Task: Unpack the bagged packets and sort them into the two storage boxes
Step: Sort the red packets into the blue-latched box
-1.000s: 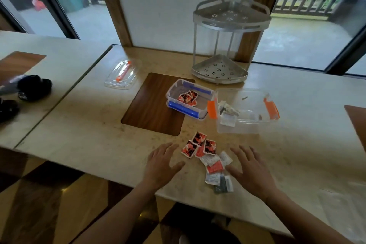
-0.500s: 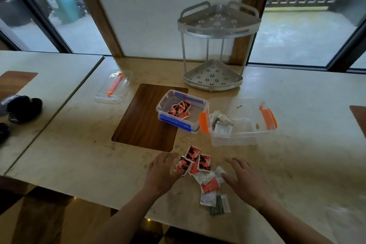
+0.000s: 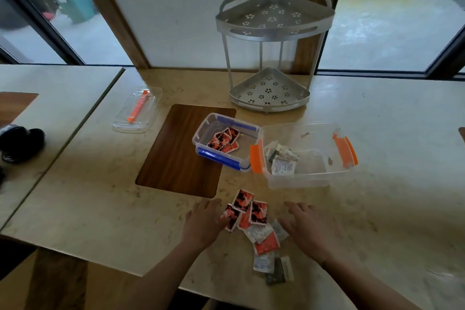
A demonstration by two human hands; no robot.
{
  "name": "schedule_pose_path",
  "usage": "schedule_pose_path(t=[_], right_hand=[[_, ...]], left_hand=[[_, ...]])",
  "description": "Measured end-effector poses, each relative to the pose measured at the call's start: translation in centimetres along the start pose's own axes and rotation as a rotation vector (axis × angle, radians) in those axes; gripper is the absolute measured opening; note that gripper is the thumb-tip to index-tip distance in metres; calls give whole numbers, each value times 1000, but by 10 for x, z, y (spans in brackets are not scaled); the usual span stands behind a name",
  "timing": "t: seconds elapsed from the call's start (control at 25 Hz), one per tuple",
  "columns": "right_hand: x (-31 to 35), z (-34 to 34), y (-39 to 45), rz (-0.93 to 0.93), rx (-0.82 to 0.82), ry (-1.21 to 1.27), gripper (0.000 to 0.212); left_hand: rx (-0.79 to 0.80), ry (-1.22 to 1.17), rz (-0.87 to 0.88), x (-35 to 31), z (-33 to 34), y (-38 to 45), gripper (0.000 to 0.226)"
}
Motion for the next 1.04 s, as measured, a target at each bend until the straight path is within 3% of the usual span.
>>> schedule_pose_path(t=[0.12, 0.32, 0.52, 0.68, 0.88, 1.04], right_hand=[[9, 7, 7, 80, 2, 84, 51], [27, 15, 18, 224, 9, 196, 50], [51, 14, 31, 254, 4, 49, 32], [62, 20, 40, 272, 50, -53, 42], [64, 27, 45, 377, 73, 162, 48], [58, 24, 45, 404, 52, 312, 28]], left_hand=[[46, -6, -37, 0, 5, 9, 58], [55, 13, 68, -8, 13, 18, 42], [44, -19, 92, -13, 12, 22, 31], [66, -85, 99, -10, 11, 27, 24], [95, -155, 114, -2, 9, 35, 16], [158, -215, 139, 5, 9, 42, 17]])
Point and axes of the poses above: each hand's wrist, its own y-axis towards the middle knuckle, its own z-axis out of the palm, x = y × z, the point moved 5 cm from there along y, towards the middle knuckle, and after that the axes turned 5 degrees about -x, right-handed, at the moved point
